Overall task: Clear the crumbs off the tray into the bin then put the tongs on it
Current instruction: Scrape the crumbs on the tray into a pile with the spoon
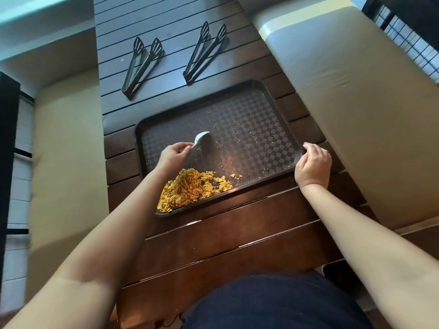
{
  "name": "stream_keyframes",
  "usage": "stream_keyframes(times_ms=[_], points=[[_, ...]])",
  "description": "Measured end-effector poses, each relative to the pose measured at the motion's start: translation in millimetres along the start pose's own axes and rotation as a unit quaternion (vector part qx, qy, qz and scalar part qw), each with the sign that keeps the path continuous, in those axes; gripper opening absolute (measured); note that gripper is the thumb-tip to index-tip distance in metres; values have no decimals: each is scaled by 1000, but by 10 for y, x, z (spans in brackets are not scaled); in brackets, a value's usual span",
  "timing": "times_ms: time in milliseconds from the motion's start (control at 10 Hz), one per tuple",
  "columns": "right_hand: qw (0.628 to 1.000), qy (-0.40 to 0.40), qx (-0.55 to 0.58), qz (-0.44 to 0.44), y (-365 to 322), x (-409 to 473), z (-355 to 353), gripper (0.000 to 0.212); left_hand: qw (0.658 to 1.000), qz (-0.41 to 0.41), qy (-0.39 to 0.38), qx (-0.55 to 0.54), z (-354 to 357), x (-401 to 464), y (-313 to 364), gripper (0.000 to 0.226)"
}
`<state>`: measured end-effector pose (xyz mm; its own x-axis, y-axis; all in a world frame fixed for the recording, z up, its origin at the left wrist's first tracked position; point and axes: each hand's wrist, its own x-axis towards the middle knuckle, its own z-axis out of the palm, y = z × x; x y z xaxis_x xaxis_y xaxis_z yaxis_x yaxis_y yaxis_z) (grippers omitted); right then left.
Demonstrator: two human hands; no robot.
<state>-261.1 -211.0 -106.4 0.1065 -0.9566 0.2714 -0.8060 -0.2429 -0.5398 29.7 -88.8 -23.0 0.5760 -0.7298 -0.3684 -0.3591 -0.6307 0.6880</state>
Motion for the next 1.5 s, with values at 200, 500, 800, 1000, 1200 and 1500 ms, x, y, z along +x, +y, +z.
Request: stream_keyframes(times_ms=[200,500,800,1000,1200,1500], points=[[1000,3,1,-1,-6,5,2,46,986,4,-162,45,0,-199,-54,19],[1000,6,2,-1,9,10,5,46,975,48,-213,46,80,-185,167,17],[1000,8,6,0,-7,8,10,46,929,17,-288,233,-57,-71,197,20],[1000,10,4,0,2,7,4,46,949,22,-266,166,-199,-35,165,16],[1000,11,5,-3,-2,1,3,45,955,34,-243,168,-16,-63,151,17],[1000,10,1,-5,6,4,4,45,944,33,-261,198,-91,-132,164,16]])
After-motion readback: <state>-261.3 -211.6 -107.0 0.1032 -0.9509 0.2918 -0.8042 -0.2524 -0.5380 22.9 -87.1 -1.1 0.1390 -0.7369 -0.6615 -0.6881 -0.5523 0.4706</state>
